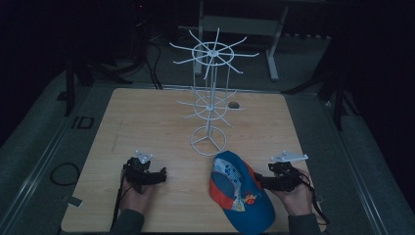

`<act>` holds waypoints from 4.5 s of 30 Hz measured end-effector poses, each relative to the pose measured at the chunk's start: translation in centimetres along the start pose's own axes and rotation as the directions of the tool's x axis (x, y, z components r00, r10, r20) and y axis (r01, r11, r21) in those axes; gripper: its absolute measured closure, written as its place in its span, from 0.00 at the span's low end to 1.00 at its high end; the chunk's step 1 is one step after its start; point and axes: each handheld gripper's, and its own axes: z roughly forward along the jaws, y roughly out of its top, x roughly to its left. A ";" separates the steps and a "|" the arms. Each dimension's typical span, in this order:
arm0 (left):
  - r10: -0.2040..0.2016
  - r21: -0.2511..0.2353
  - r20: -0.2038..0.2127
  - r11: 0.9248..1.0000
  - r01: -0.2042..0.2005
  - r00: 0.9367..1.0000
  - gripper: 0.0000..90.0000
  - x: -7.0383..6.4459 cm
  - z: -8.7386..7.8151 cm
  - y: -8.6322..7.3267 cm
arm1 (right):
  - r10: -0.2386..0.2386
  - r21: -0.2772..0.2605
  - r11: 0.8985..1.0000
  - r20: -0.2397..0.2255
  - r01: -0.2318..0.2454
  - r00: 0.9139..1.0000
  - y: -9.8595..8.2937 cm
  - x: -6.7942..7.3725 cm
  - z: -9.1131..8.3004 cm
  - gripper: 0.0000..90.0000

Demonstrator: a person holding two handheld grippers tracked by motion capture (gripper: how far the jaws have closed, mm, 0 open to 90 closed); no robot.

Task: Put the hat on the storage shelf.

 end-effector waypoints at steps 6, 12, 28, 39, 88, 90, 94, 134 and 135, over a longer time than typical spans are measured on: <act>0.000 0.000 0.000 1.000 0.000 1.000 0.03 0.0 0.0 0.0 | -0.023 0.008 1.000 -0.010 0.023 1.000 1.1 0.7 0.1 0.30; 0.000 0.000 0.000 1.000 0.000 1.000 0.03 0.0 0.0 0.0 | -0.053 0.012 0.998 -0.038 0.054 0.998 2.1 1.4 0.3 0.28; 0.000 0.000 0.000 1.000 0.000 1.000 0.03 0.0 0.0 0.0 | -0.101 0.026 0.994 -0.064 0.103 0.993 4.6 2.7 1.8 0.21; 0.000 0.002 0.001 1.000 0.000 1.000 0.03 0.0 0.0 0.0 | -0.131 0.039 0.990 -0.090 0.134 0.987 5.6 3.6 3.4 0.18; 0.000 -0.001 0.002 1.000 0.000 1.000 0.03 0.0 0.0 0.0 | -0.275 0.285 0.918 -0.048 0.277 0.960 5.5 5.9 10.1 0.55; -0.001 -0.001 0.002 1.000 0.001 1.000 0.03 -0.1 0.0 0.0 | -0.276 0.284 0.917 -0.055 0.280 0.960 5.4 5.9 10.1 0.67; -0.001 -0.001 0.002 1.000 0.001 1.000 0.03 -0.1 0.0 0.0 | -0.280 0.273 0.915 -0.103 0.298 0.954 5.4 5.7 10.0 0.94; -0.003 -0.002 0.002 1.000 0.003 1.000 0.03 -0.1 0.0 0.0 | -0.188 0.022 0.981 -0.172 0.195 0.967 6.0 2.2 1.6 0.98; -0.003 -0.002 0.002 1.000 0.003 1.000 0.03 -0.1 0.0 0.0 | -0.185 0.018 0.982 -0.172 0.190 0.968 6.0 2.1 1.5 0.98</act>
